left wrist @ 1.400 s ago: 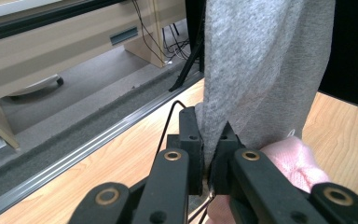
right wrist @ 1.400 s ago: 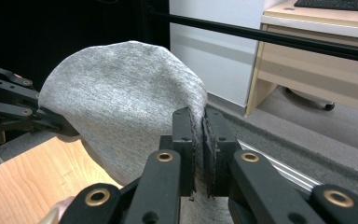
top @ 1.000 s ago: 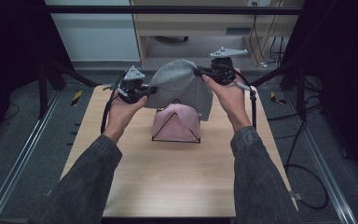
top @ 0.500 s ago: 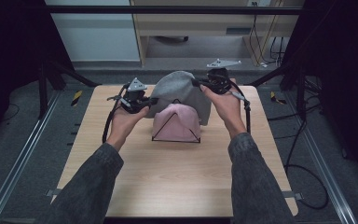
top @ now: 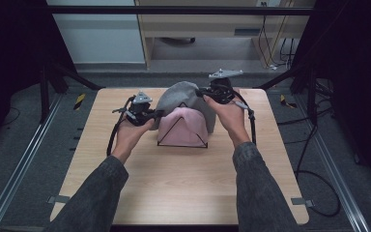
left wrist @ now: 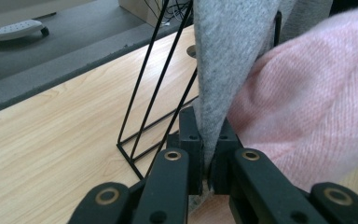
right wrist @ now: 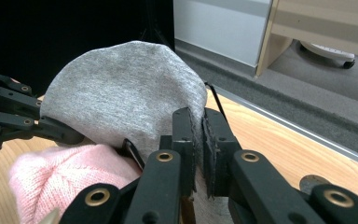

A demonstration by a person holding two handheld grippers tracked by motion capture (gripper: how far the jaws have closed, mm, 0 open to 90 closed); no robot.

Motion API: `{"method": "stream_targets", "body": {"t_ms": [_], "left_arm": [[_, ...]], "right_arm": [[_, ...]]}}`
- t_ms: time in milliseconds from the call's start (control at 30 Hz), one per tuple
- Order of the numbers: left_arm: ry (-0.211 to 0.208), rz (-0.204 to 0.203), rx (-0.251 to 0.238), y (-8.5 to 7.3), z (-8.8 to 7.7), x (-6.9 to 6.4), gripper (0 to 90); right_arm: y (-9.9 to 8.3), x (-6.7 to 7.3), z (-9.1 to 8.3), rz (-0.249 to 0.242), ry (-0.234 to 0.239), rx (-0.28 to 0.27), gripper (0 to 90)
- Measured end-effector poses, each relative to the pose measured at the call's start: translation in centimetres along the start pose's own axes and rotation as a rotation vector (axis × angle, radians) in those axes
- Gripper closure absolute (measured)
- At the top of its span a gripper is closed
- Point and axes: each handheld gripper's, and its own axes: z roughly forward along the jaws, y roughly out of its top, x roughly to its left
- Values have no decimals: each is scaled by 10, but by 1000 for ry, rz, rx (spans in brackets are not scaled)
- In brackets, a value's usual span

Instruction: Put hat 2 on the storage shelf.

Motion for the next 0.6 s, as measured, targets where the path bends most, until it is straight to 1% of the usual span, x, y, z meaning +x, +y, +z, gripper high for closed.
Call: {"method": "stream_targets", "body": {"t_ms": [67,100,133,167,233,267,467,500,567,600], "left_arm": [[1,-2,3,-2,1,1,864],[3,-12,4,-4,2,2,864],[3,-12,4,-4,2,2,864],[2,-21,5,-7,4,3,863],[4,-19,9,-7,5,3,864],[4,-25,12,-9,6,4,863],[15,-35,19,-13,6,7,864],[19,-45,19,-16,7,8,864],[21,-49,22,-17,7,9,863],[22,-57,22,-19,8,10,863]], "right_arm": [[0,1,1,-3,0,4,847],[-1,2,3,-8,1,14,846],[-1,2,3,-8,1,14,846],[-1,3,4,-11,1,13,846],[-1,4,6,-11,0,18,846],[-2,4,6,-13,2,20,845],[-4,8,8,-21,11,30,843],[-5,10,9,-27,15,36,842],[-5,10,9,-29,16,38,841],[-6,11,10,-30,16,39,841]]}}
